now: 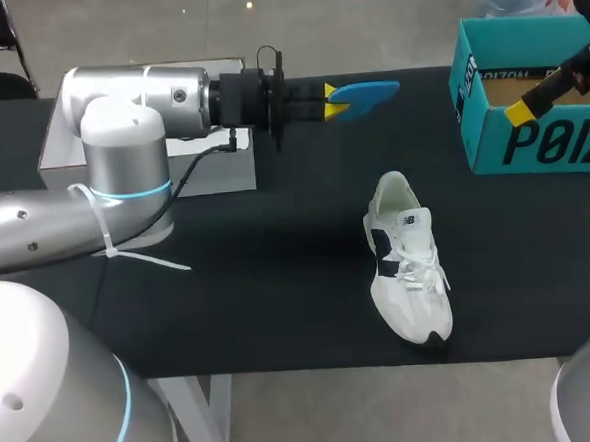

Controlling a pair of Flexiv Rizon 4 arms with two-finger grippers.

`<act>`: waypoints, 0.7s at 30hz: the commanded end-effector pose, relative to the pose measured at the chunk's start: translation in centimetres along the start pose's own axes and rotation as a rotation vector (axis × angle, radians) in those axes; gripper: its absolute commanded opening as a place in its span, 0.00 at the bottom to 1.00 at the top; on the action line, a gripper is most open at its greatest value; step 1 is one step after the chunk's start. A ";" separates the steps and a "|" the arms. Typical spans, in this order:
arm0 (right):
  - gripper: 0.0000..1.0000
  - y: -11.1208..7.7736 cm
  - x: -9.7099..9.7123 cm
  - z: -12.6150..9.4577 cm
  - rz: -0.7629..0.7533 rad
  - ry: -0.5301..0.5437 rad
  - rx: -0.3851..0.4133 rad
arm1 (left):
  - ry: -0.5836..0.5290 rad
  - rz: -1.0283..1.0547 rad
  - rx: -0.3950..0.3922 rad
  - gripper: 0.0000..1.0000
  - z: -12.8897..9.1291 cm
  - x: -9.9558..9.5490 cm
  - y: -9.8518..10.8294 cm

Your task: Take the shoe out of the shoebox, open the shoe tongue, remove and reinsert the insole, then place the shoe into the shoebox

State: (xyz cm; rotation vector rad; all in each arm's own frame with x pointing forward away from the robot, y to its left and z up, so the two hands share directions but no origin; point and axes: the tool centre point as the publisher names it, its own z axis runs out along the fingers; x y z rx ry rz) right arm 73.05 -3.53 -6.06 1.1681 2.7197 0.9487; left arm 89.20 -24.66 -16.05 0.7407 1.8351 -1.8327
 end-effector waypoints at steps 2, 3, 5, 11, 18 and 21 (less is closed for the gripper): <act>1.00 0.2 -0.1 0.1 0.001 0.002 0.006 | -0.001 0.000 -0.001 0.00 0.0 0.1 0.0; 1.00 0.2 -0.1 0.1 0.001 0.002 0.006 | -0.001 0.000 -0.001 0.00 0.0 0.1 0.0; 1.00 0.2 -0.1 0.1 0.001 0.002 0.006 | -0.001 0.000 -0.001 0.00 0.0 0.1 0.0; 1.00 0.2 -0.1 0.1 0.001 0.002 0.006 | 0.042 0.160 0.011 0.00 0.1 0.0 -0.5; 1.00 0.2 -0.1 0.1 0.001 0.002 0.006 | 0.176 0.631 0.019 0.00 0.0 -0.3 -2.1; 1.00 0.2 -0.1 0.1 0.001 0.002 0.006 | 0.208 0.777 -0.005 0.00 -0.1 -0.4 -2.6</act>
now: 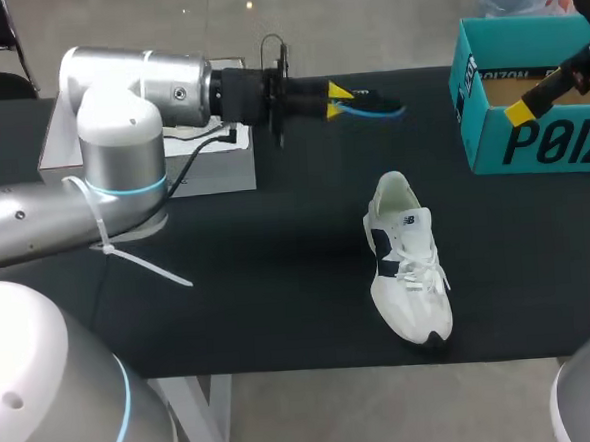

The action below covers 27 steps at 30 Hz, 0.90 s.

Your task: Take the shoe out of the shoebox, open the shoe tongue, remove and reinsert the insole, then place the shoe into the shoebox

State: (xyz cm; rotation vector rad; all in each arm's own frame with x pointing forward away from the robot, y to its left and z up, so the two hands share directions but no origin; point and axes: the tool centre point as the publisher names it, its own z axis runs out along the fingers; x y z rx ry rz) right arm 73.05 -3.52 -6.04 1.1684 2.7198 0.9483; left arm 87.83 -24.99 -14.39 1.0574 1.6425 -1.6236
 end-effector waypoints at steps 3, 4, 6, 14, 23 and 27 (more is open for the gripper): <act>1.00 0.2 -0.1 0.1 0.000 0.002 0.005 | 0.153 0.600 -0.056 0.00 -0.5 -0.5 -0.8; 1.00 0.2 -0.1 0.1 0.000 0.002 0.005 | 0.132 0.641 -0.072 0.00 -0.6 -0.5 -1.1; 1.00 0.2 -0.1 0.1 0.000 0.002 0.005 | 0.140 0.673 -0.096 0.00 -0.5 -0.5 -1.5; 1.00 0.2 -0.1 0.1 0.000 0.002 0.005 | 0.143 0.643 -0.098 0.00 -0.3 -0.2 -1.6; 1.00 0.2 -0.1 0.1 0.000 0.002 0.005 | 0.143 0.643 -0.098 0.00 -0.3 -0.2 -1.6; 1.00 0.2 -0.1 0.1 0.000 0.002 0.005 | 0.152 0.717 -0.098 0.00 0.0 0.0 -1.4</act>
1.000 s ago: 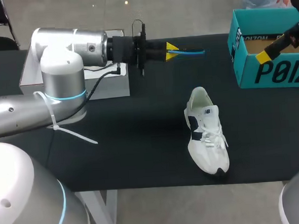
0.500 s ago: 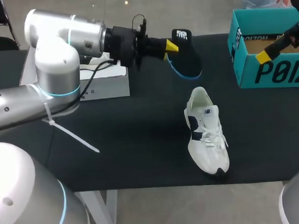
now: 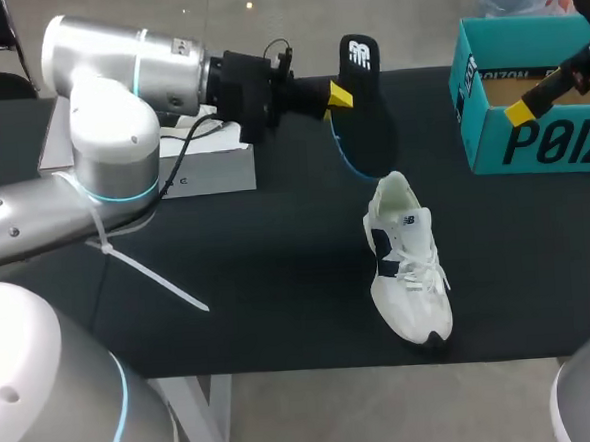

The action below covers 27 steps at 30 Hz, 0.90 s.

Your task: Take the shoe out of the shoebox, open the shoe tongue, remove and reinsert the insole, then place the shoe into the shoebox

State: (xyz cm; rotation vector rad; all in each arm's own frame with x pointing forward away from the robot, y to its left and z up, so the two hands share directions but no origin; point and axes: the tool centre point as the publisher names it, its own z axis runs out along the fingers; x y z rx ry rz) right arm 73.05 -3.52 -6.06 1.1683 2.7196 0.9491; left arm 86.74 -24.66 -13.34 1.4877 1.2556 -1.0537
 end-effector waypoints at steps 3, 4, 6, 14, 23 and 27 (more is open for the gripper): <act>1.00 0.2 -0.1 0.1 0.000 0.002 0.006 | 0.005 0.138 -0.036 0.00 0.6 0.6 -0.1; 1.00 0.2 -0.1 0.1 0.000 0.002 0.006 | -0.008 0.156 -0.053 0.00 0.6 0.8 0.0; 1.00 0.2 -0.1 0.1 0.000 0.002 0.006 | -0.009 0.196 -0.070 0.00 0.7 1.3 0.2; 1.00 0.2 -0.1 0.1 0.000 0.002 0.006 | -0.030 0.266 -0.126 0.00 0.9 2.9 1.3; 1.00 0.2 -0.1 0.1 0.000 0.002 0.006 | -0.003 0.404 -0.113 0.00 1.2 3.9 3.0; 1.00 0.2 -0.1 0.1 0.000 0.002 0.006 | 0.027 0.444 -0.115 0.00 1.2 4.3 4.1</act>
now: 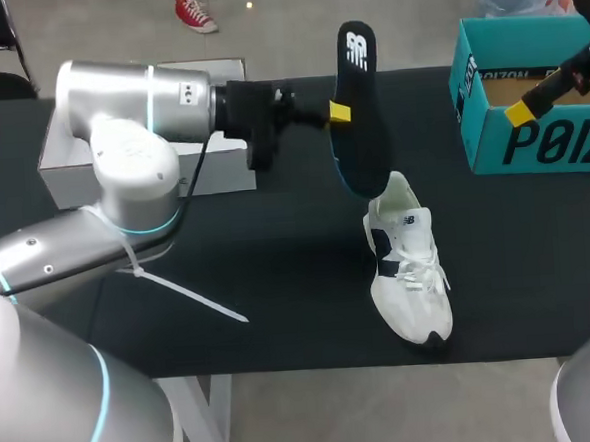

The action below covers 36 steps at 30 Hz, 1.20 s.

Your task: Take the shoe out of the shoebox, open the shoe tongue, remove and reinsert the insole, then place the shoe into the shoebox

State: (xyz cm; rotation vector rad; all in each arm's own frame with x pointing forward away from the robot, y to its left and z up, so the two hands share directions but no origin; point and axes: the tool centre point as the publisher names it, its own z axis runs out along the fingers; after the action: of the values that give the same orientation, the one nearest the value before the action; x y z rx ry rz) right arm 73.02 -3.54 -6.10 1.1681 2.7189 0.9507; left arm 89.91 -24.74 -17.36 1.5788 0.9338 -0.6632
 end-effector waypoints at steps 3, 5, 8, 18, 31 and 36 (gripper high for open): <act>1.00 0.3 -0.1 0.1 0.000 0.001 0.007 | 0.020 0.015 0.012 0.00 0.8 1.2 1.6; 1.00 0.3 -0.1 0.1 0.000 0.001 0.007 | 0.024 0.017 0.011 0.00 1.2 1.6 1.8; 1.00 0.3 -0.1 0.1 0.000 0.001 0.007 | 0.027 0.016 0.011 0.00 1.8 2.1 1.7; 1.00 0.3 -0.1 0.1 0.000 0.001 0.007 | 0.006 -0.003 0.033 0.00 3.5 2.7 1.1; 1.00 0.3 -0.1 0.1 0.000 0.001 0.007 | 0.058 -0.039 0.052 0.00 3.7 3.2 1.1; 1.00 0.3 -0.1 0.1 0.000 0.001 0.007 | 0.058 -0.039 0.052 0.00 3.7 3.2 1.1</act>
State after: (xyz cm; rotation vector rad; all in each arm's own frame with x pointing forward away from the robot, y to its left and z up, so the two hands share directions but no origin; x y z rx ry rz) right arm 73.02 -3.53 -6.10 1.1681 2.7189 0.9506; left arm 92.80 -27.71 -20.19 1.6355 1.0003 -0.6793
